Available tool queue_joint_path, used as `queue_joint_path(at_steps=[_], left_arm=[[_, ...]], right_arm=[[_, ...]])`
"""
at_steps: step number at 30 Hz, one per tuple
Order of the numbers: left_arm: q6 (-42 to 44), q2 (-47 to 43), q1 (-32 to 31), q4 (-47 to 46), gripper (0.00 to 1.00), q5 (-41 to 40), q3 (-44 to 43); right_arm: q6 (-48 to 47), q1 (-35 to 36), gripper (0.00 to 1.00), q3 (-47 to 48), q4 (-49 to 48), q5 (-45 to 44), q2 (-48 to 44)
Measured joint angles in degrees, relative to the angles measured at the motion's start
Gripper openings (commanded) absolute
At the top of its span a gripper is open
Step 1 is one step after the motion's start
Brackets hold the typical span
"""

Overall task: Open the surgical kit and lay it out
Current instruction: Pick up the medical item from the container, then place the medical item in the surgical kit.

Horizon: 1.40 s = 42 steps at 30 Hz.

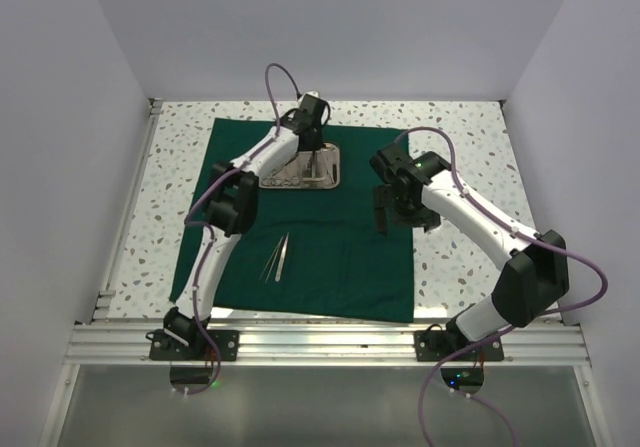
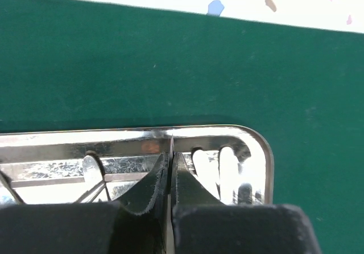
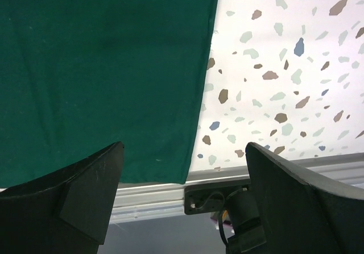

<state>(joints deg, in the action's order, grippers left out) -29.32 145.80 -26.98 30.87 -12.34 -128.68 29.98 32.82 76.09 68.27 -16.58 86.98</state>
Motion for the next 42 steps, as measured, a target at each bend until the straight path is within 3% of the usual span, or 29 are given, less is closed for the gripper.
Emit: queue_joint_path(at_steps=[7, 10, 15, 20, 24, 26, 30, 31, 33, 35, 37, 42], left_arm=[[0.52, -8.87, 1.25, 0.17, 0.0, 3.26, 1.57], [2.08, -20.98, 1.44, -2.43, 0.0, 3.85, 12.59], [5.62, -44.44, 0.81, -4.61, 0.0, 4.68, 39.12], [6.38, -52.52, -0.94, -5.29, 0.0, 5.57, 58.31], [6.23, -52.61, -1.75, -4.17, 0.0, 7.32, 66.64], [6.12, -52.61, -1.95, -3.67, 0.04, 8.04, 68.24], [6.27, -52.76, -2.05, -3.56, 0.37, 9.57, 68.59], [6.19, -52.98, -2.1, -3.48, 0.55, 9.73, 68.57], [6.4, -53.27, -2.1, -2.73, 0.68, 9.4, 67.87], [6.78, -53.16, -2.08, -1.66, 0.71, 8.81, 65.61], [7.69, -52.09, -1.75, -0.72, 0.66, 7.69, 60.96], [11.87, -41.33, 1.53, -1.88, 0.62, 6.14, 42.58]], right_arm=[[-0.66, -0.11, 0.92, 2.1, -1.97, 0.61, 3.02], [-0.72, -0.13, 0.92, 3.65, -3.28, 1.22, 4.59], [-1.07, -0.15, 0.92, 5.27, -6.23, 2.58, 7.02], [-1.38, -0.15, 0.92, 5.79, -7.67, 3.34, 8.83], [-1.97, -0.15, 0.92, 6.75, -8.07, 3.85, 10.73], [-2.27, -0.15, 0.92, 7.21, -8.11, 3.89, 11.43], [-2.71, -0.15, 0.92, 8.17, -8.11, 3.89, 12.17], [-2.8, -0.15, 0.92, 8.46, -8.04, 3.87, 12.28], [-2.86, -0.15, 0.92, 9.03, -7.96, 3.82, 12.39], [-2.93, -0.2, 0.92, 9.44, -7.91, 3.74, 12.41], [-2.95, -0.26, 0.92, 9.62, -7.85, 3.58, 12.41], [-2.95, -0.48, 0.92, 9.77, -6.93, 3.06, 12.41]])
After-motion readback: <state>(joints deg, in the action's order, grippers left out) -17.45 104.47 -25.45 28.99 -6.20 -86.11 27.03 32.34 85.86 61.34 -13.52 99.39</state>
